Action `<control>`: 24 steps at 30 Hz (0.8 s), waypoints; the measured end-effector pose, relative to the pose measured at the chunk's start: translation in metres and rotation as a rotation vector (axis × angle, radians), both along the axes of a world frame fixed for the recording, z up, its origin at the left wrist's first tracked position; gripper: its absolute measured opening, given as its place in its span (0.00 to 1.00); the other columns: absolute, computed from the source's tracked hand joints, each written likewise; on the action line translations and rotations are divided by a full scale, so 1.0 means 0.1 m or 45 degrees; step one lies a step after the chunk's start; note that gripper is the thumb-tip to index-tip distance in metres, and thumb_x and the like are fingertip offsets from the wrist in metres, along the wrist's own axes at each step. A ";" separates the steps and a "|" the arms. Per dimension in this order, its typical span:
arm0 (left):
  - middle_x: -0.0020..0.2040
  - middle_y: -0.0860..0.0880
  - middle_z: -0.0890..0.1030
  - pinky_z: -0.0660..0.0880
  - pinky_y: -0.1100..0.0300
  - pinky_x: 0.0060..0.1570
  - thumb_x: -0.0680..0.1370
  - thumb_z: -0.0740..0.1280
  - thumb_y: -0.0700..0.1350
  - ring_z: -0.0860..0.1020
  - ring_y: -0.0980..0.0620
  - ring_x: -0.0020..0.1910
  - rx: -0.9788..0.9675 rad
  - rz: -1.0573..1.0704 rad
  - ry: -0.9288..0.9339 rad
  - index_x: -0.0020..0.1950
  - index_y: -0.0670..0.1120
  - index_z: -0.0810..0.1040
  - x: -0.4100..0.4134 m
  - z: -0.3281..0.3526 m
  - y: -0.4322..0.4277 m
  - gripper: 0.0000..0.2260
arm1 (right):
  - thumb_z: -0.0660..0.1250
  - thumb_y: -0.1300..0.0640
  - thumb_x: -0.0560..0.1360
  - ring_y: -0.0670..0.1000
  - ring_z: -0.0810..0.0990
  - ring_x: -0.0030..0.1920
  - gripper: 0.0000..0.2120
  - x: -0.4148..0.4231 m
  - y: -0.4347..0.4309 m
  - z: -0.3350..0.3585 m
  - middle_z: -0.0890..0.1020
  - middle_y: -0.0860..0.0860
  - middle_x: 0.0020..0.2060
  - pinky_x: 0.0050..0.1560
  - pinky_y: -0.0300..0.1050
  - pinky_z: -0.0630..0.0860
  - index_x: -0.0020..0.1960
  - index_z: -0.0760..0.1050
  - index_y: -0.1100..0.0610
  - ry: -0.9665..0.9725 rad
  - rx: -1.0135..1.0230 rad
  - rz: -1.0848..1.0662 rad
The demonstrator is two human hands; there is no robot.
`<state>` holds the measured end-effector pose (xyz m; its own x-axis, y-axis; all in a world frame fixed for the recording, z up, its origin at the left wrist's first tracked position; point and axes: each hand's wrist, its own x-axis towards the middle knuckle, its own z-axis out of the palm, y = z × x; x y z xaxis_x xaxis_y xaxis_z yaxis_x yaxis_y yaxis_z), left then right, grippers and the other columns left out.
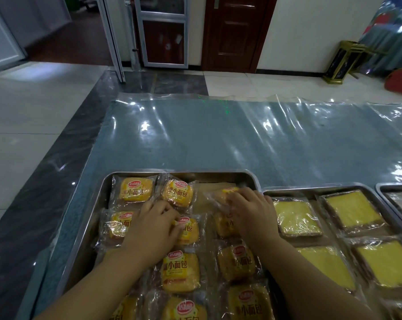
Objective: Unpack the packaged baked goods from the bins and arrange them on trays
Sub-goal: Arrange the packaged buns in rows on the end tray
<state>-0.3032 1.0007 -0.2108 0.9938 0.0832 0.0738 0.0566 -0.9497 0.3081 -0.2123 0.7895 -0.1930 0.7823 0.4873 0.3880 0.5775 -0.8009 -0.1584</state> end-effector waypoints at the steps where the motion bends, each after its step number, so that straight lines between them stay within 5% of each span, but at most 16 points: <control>1: 0.56 0.58 0.72 0.67 0.57 0.58 0.76 0.58 0.60 0.64 0.55 0.58 0.002 -0.004 -0.007 0.58 0.57 0.75 0.00 0.00 0.00 0.15 | 0.78 0.60 0.61 0.55 0.79 0.35 0.11 0.02 0.01 0.01 0.82 0.53 0.38 0.38 0.51 0.74 0.41 0.80 0.56 -0.022 0.004 -0.026; 4: 0.58 0.55 0.73 0.66 0.58 0.58 0.76 0.62 0.56 0.65 0.53 0.60 -0.017 -0.024 -0.066 0.60 0.54 0.75 0.01 0.01 0.01 0.15 | 0.76 0.59 0.65 0.58 0.80 0.41 0.11 0.10 0.08 0.02 0.81 0.55 0.42 0.43 0.54 0.74 0.45 0.80 0.57 0.005 -0.101 -0.077; 7: 0.66 0.51 0.71 0.64 0.54 0.64 0.76 0.65 0.53 0.64 0.47 0.68 0.003 -0.077 -0.137 0.65 0.51 0.73 0.06 0.01 0.03 0.19 | 0.68 0.51 0.73 0.57 0.74 0.58 0.13 0.14 0.16 -0.03 0.76 0.53 0.58 0.58 0.53 0.69 0.56 0.77 0.52 0.199 -0.250 -0.066; 12: 0.77 0.52 0.45 0.39 0.55 0.67 0.79 0.51 0.61 0.37 0.51 0.73 0.159 -0.160 0.062 0.76 0.53 0.51 0.23 -0.05 0.10 0.28 | 0.58 0.41 0.76 0.54 0.55 0.73 0.26 0.03 0.13 -0.22 0.62 0.50 0.72 0.72 0.53 0.52 0.72 0.62 0.47 0.341 -0.345 0.088; 18: 0.77 0.51 0.38 0.50 0.47 0.72 0.78 0.43 0.63 0.38 0.47 0.75 0.190 -0.143 0.333 0.76 0.53 0.44 0.25 -0.13 0.00 0.29 | 0.52 0.39 0.78 0.55 0.47 0.75 0.29 -0.08 0.05 -0.27 0.52 0.50 0.75 0.72 0.53 0.47 0.75 0.51 0.46 0.431 -0.412 0.028; 24: 0.77 0.51 0.42 0.50 0.46 0.71 0.79 0.45 0.62 0.39 0.47 0.75 0.137 -0.087 0.293 0.76 0.52 0.48 0.22 -0.12 -0.11 0.28 | 0.43 0.35 0.77 0.55 0.27 0.71 0.34 -0.09 0.02 -0.32 0.33 0.52 0.75 0.68 0.51 0.28 0.76 0.36 0.48 0.605 -0.485 0.002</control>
<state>-0.2813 0.9897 -0.2232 0.9885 0.0194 -0.1500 0.0483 -0.9803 0.1914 -0.2209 0.7918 -0.2251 0.8263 0.5244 -0.2055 0.5148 -0.8512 -0.1019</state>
